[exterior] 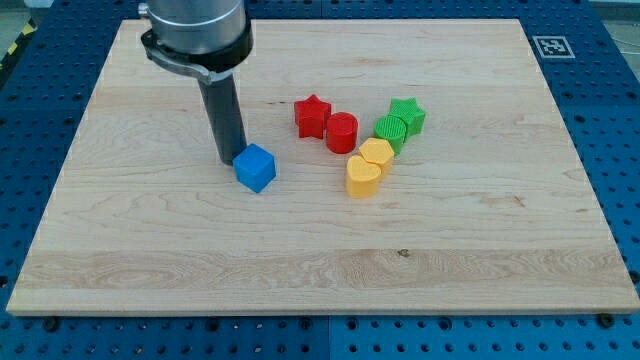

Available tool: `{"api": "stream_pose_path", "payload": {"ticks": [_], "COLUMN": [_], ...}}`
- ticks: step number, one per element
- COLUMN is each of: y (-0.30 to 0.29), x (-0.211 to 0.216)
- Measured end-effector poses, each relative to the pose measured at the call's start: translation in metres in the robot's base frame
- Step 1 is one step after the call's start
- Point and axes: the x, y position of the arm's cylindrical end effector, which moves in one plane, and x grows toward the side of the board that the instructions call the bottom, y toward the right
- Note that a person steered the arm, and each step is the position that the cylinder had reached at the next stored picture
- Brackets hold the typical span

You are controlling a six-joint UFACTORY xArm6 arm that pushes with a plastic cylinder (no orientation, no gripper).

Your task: Separate blue cube from blue triangle

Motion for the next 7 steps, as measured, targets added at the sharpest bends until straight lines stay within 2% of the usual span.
{"api": "stream_pose_path", "payload": {"ticks": [1, 5, 7], "y": [0.0, 0.012, 0.008], "x": [0.02, 0.056, 0.048]}}
